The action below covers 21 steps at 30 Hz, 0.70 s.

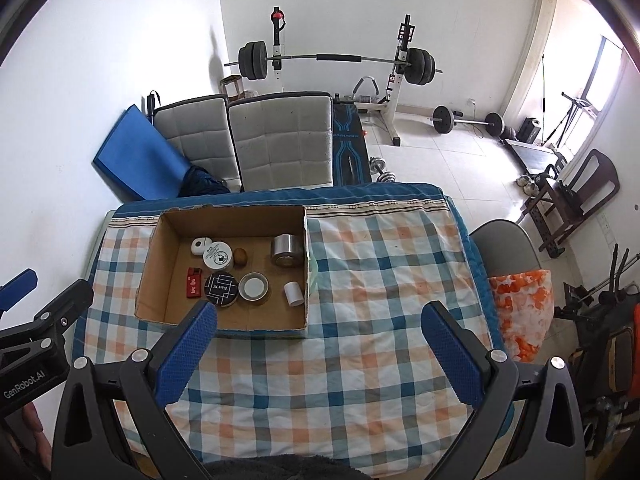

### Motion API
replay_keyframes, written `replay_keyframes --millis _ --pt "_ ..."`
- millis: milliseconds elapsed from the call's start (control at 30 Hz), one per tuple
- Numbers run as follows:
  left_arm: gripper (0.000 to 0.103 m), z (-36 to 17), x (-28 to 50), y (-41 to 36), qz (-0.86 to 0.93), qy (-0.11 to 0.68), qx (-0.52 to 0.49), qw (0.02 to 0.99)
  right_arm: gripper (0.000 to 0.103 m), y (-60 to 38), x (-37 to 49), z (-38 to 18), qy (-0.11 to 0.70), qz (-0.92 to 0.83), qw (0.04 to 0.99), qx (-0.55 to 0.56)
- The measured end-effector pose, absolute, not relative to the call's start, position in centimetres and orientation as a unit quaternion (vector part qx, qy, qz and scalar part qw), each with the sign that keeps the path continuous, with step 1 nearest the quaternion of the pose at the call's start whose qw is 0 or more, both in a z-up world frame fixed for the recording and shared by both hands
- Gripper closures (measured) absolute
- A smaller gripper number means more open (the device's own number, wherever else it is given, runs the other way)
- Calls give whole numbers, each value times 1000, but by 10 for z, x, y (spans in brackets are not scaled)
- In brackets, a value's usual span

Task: Organize rigid objects

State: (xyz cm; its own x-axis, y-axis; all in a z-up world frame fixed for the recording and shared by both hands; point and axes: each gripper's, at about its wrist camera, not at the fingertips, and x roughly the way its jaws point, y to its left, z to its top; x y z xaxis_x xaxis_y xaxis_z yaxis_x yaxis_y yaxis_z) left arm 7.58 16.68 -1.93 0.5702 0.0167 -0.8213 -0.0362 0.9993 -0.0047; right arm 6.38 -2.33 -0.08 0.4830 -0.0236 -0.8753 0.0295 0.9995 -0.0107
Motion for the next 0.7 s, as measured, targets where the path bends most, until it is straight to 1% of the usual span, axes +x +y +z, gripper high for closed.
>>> replay_keyframes --millis 700 --pt "0 -18 77 166 16 462 -11 886 0 -29 63 5 501 -26 865 12"
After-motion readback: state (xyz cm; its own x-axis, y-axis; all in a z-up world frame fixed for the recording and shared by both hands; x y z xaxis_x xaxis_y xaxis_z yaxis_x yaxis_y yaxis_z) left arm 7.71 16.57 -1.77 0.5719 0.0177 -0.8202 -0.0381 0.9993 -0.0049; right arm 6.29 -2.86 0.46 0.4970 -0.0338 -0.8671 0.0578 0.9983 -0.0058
